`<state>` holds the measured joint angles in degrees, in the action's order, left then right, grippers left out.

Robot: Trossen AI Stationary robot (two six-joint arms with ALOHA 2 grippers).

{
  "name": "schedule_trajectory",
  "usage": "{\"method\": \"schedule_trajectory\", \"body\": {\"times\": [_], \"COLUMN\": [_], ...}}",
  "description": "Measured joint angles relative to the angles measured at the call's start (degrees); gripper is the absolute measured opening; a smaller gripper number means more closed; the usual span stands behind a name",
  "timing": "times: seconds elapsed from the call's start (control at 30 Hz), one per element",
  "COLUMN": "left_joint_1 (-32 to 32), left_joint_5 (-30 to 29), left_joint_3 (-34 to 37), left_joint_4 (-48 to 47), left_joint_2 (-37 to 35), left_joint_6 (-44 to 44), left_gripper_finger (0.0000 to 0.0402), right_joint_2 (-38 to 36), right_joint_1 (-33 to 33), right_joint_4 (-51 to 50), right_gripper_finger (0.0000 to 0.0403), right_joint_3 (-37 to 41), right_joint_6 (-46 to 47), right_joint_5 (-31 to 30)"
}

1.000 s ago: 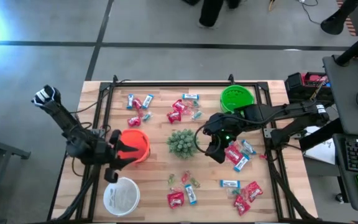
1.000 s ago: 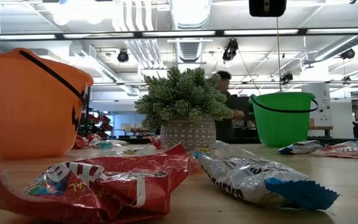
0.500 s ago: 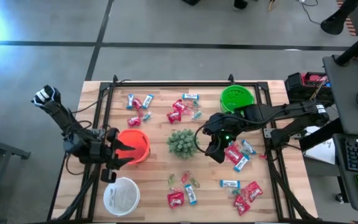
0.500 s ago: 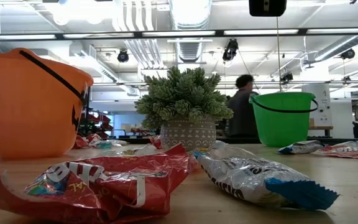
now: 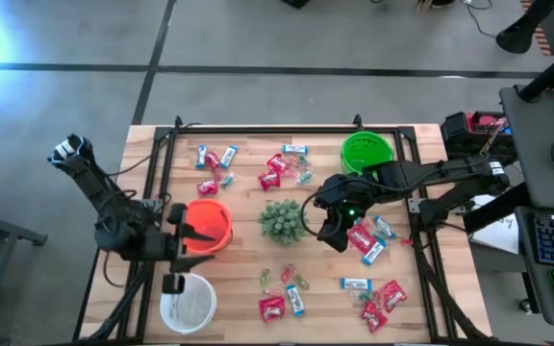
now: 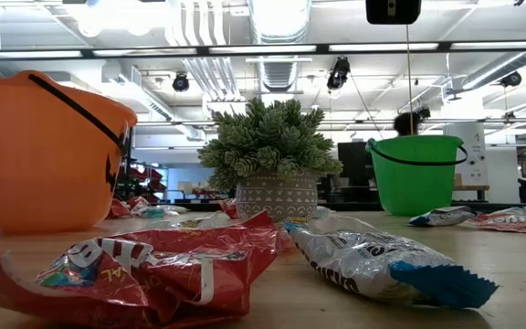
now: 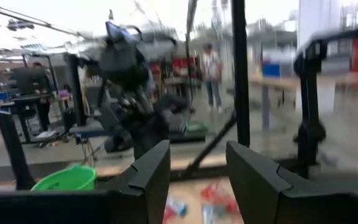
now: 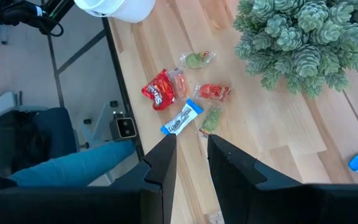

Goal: Sort candy
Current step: Put the red candy into the green bucket

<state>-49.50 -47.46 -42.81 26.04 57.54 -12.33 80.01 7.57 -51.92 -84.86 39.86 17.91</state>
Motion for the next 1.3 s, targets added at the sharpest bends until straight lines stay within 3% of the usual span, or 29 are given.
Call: {"method": "schedule_trajectory", "body": {"times": [0.43, 0.6, 0.77, 0.87, 0.97, 1.13, 1.23, 1.3], "left_joint_1": [0.0, 0.0, 0.0, 0.0, 0.0, 0.0, 0.0, 0.0], "left_joint_5": [0.0, 0.0, 0.1, 0.2, 3.5, 17.9, 27.5, 29.7], "left_joint_3": [-16.8, -16.4, -10.8, -4.2, 5.4, 21.4, 28.3, 31.8], "left_joint_4": [-22.9, -28.2, -28.1, -23.2, -12.7, 14.0, 21.4, 23.9], "left_joint_2": [12.5, 12.6, 7.8, 2.6, -3.1, -10.0, -12.7, -14.2], "left_joint_6": [10.4, 18.0, 23.5, 25.2, 22.7, 11.9, 9.8, 11.3], "left_gripper_finger": [0.0139, 0.0139, 0.0139, 0.0139, 0.0139, 0.0139, 0.0139, 0.0139], "right_joint_2": [0.0, 0.0, 0.0, 0.0, 0.0, 0.0, 0.0, 0.0], "right_joint_1": [0.0, 0.0, 0.0, 0.0, 0.0, 0.0, 0.0, 0.0], "right_joint_4": [0.0, 0.0, 0.2, 0.5, 1.5, 3.6, 3.9, 4.3], "right_gripper_finger": [0.0084, 0.0084, 0.0084, 0.0084, 0.0084, 0.0084, 0.0084, 0.0084], "right_joint_3": [0.0, 0.0, 0.0, 0.0, 0.0, 0.0, 0.0, 0.0], "right_joint_6": [0.0, 0.0, 0.0, 0.0, 0.0, 0.3, 0.8, 1.7], "right_joint_5": [0.0, 0.0, 0.0, 0.0, 0.0, 0.0, 0.0, 0.0]}}
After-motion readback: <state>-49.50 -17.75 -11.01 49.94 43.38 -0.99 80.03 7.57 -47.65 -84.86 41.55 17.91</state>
